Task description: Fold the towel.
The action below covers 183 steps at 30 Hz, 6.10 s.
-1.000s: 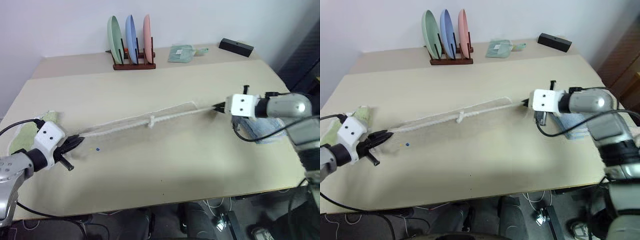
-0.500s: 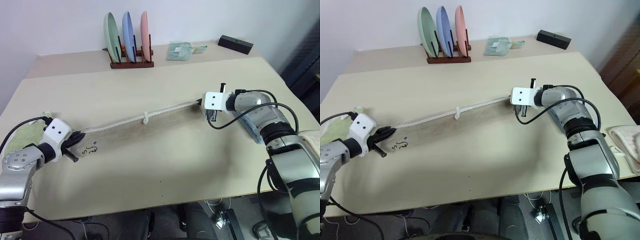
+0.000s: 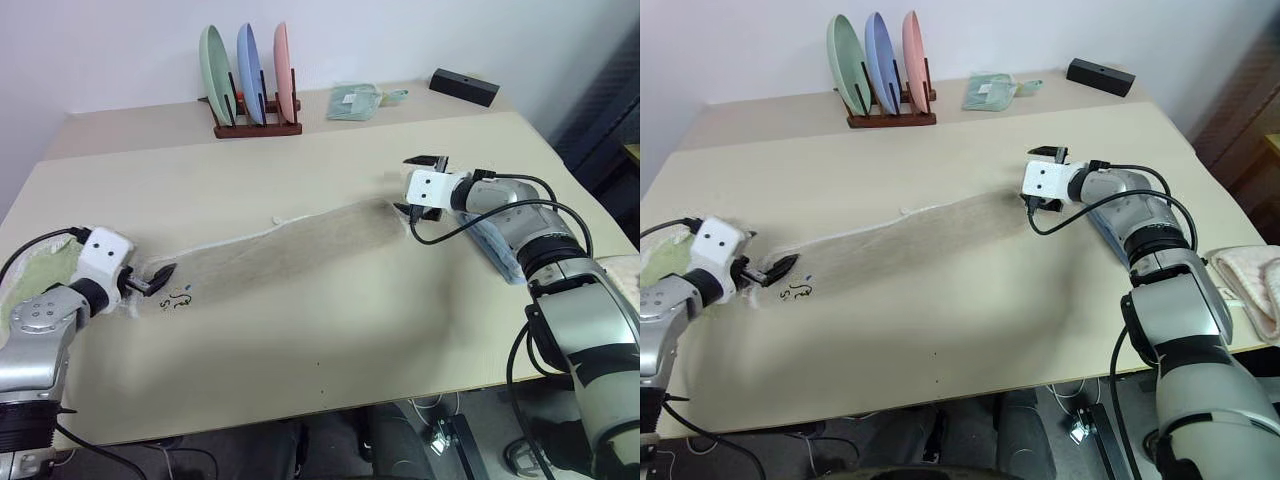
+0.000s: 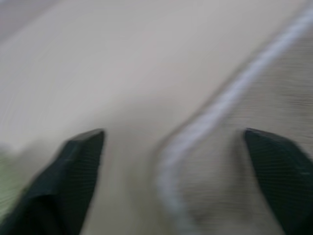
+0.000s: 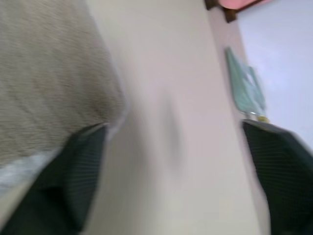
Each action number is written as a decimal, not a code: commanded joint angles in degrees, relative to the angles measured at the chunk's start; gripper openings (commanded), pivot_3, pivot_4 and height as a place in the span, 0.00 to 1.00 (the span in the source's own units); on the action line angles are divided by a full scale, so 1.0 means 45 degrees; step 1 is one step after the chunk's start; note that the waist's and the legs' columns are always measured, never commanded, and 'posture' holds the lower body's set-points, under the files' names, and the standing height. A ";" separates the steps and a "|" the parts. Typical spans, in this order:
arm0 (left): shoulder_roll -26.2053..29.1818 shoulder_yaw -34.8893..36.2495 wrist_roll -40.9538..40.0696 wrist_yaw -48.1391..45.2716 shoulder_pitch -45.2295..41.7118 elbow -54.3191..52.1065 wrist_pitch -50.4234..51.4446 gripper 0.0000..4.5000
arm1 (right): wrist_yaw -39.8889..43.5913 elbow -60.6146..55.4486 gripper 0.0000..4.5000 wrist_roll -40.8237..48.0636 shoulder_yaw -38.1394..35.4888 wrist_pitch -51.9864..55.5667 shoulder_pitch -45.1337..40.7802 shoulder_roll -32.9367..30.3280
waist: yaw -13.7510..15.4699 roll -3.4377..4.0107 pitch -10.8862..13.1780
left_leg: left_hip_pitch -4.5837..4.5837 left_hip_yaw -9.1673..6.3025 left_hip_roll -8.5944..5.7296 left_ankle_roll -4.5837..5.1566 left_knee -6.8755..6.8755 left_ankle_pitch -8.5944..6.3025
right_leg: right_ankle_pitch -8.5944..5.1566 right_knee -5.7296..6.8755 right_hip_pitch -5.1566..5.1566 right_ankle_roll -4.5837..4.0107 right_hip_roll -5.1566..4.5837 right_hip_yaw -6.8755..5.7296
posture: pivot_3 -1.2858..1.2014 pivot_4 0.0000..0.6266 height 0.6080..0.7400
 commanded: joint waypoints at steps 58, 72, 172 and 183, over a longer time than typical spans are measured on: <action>-0.3081 -0.3477 -0.1793 0.0122 0.0330 -0.7023 0.1017 1.00 | -0.5719 -1.4574 0.01 1.3610 -1.0889 2.1192 0.6320 0.3653 | 0.0124 -0.0012 -0.0122 | 0.0059 -0.0008 0.0017 -0.0001 0.0013 0.0003 | 0.0027 -0.0012 0.0076 -0.0014 0.0008 0.0014 | 0.52 0.24 0.96; -0.3099 -0.3699 -0.1611 -0.0433 -0.0397 -0.5882 0.0415 1.00 | -0.1835 -1.6805 0.01 1.1385 -0.5812 1.8713 0.6933 0.0295 | 0.0093 -0.0015 -0.0121 | 0.0057 0.0001 0.0024 0.0001 0.0008 0.0001 | 0.0025 -0.0023 0.0074 -0.0011 0.0011 0.0013 | 0.52 0.24 0.96; -0.7548 0.0828 -1.5390 1.2644 0.1558 -0.5336 0.5119 0.27 | 0.4754 -1.5986 1.00 0.6083 -0.1325 0.8856 0.6962 0.1238 | 0.0411 -0.0064 -0.0123 | 0.0147 -0.0012 0.0028 -0.0035 0.0003 0.0012 | 0.0022 -0.0023 0.0156 -0.0014 0.0034 0.0019 | 0.52 0.24 0.96; -0.5669 0.2881 -1.4787 1.0693 0.1803 -0.6315 0.3200 0.01 | 0.4793 -1.6273 1.00 0.5785 -0.1286 0.8871 0.7529 0.1087 | 0.0377 -0.0088 -0.0108 | 0.0142 -0.0011 0.0037 -0.0046 -0.0001 0.0005 | 0.0021 -0.0026 0.0143 -0.0016 0.0045 0.0024 | 0.52 0.24 0.96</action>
